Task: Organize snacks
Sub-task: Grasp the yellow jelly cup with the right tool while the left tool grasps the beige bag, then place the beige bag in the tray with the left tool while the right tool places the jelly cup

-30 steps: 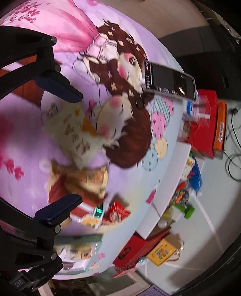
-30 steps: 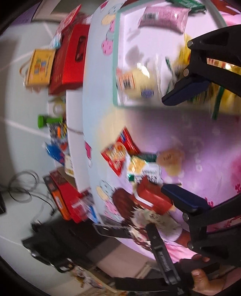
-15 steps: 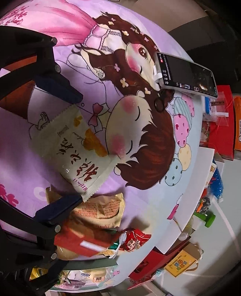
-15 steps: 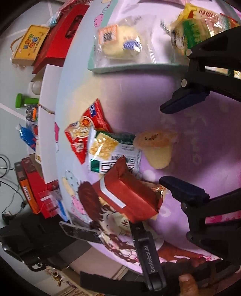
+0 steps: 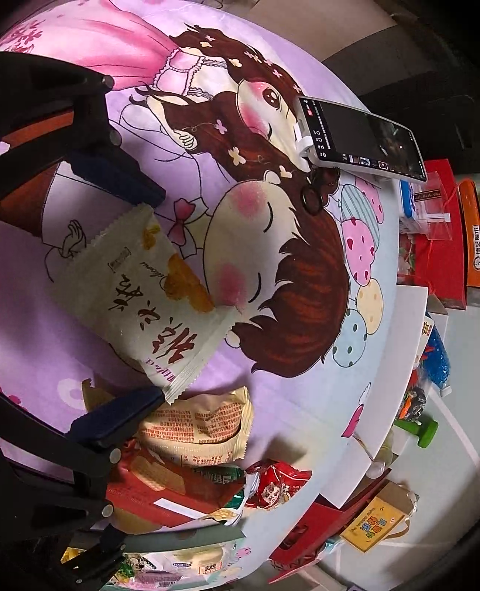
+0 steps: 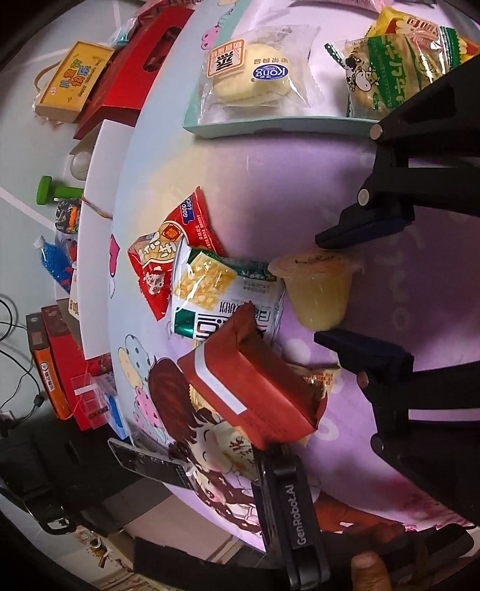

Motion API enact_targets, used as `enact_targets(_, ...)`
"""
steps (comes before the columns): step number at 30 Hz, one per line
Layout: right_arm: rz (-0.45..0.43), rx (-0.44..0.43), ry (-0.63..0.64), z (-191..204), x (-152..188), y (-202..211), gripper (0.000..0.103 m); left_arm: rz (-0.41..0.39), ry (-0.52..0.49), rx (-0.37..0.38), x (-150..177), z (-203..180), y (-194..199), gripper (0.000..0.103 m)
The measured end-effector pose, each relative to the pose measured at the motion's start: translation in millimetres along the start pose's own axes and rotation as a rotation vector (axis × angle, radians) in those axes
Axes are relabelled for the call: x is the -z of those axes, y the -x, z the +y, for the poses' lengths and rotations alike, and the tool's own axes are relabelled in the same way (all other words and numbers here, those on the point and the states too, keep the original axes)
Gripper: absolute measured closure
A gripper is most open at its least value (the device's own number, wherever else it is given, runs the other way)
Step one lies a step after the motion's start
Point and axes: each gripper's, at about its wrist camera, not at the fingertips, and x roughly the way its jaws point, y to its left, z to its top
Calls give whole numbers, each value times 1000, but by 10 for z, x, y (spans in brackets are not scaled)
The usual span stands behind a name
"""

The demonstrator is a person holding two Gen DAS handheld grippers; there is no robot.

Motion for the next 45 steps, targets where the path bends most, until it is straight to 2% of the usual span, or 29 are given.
enact_targets(1,0,-1,-1,-1,2,5,56,-1,-2,0,0,-4,8,14)
enact_targets(5,-5,-3,-3,-14,-1,33,57,-4,-11,0,4,-15,38,20)
enact_targets(6,-6,-1,-2,-14,-4,35,57,-4,-12,-4,4,-13,42,29)
enact_targets(19,-39,-2,-2,-31,-22,157,62,-19,-12,16,11,-15,130,34)
enact_targets(31,-95,-14,4,-42,-60,421,64,-82,-34,15,-26,-100,396,34)
enact_targets(45,-162,-12,-35,-189,-82,739,64,-161,-113,50,-80,-455,775,34)
